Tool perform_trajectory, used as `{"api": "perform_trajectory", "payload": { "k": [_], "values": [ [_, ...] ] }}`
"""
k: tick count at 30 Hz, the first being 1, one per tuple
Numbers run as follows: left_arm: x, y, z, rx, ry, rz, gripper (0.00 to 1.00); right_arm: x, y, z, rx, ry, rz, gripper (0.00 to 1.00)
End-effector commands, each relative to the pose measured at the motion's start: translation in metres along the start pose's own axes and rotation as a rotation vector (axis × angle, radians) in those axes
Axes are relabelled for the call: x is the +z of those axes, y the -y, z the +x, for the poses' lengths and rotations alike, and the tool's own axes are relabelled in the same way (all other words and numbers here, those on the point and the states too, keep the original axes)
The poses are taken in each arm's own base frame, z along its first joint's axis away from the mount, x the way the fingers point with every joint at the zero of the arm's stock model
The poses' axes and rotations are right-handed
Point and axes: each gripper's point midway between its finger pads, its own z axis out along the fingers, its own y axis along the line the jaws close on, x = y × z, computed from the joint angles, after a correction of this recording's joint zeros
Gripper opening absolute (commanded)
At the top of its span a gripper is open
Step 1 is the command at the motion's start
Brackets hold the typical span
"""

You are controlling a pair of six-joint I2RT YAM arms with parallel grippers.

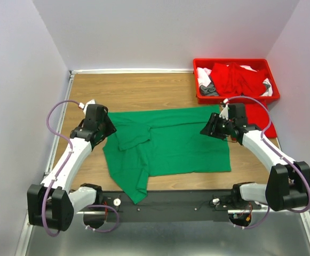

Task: Fold and stack the t-shirts
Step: Fold the tshirt

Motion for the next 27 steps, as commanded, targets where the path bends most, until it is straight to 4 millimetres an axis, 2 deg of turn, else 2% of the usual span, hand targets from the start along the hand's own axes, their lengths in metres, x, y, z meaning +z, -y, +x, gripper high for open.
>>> {"api": "perform_trajectory", "payload": {
  "k": [1, 7, 13, 17, 18, 24, 25, 27],
  "values": [
    [0.009, -0.018, 0.022, 0.05, -0.06, -0.05, 0.56, -0.006, 0.047, 0.003, 0.002, -0.023, 0.278, 0.58],
    [0.04, -0.027, 0.063, 0.007, -0.161, -0.032, 0.55, 0.002, 0.068, 0.017, 0.02, -0.098, 0.368, 0.59],
    [0.061, -0.04, 0.068, 0.029, -0.191, -0.082, 0.53, 0.007, 0.086, 0.023, 0.044, -0.133, 0.457, 0.59],
    [0.076, -0.046, 0.065, 0.037, -0.205, -0.107, 0.53, 0.02, 0.094, 0.025, 0.054, -0.177, 0.483, 0.59],
    [0.079, -0.051, 0.061, 0.031, -0.206, -0.119, 0.53, 0.024, 0.102, 0.024, 0.052, -0.183, 0.521, 0.59],
    [0.104, -0.055, 0.032, 0.045, -0.198, -0.143, 0.52, 0.043, 0.124, 0.008, 0.032, -0.177, 0.621, 0.59],
    [0.107, -0.049, 0.021, 0.048, -0.183, -0.136, 0.52, 0.045, 0.126, 0.005, 0.032, -0.174, 0.625, 0.59],
    [0.115, -0.05, 0.018, 0.063, -0.195, -0.14, 0.52, 0.048, 0.128, 0.001, 0.027, -0.169, 0.639, 0.59]
  ]
}}
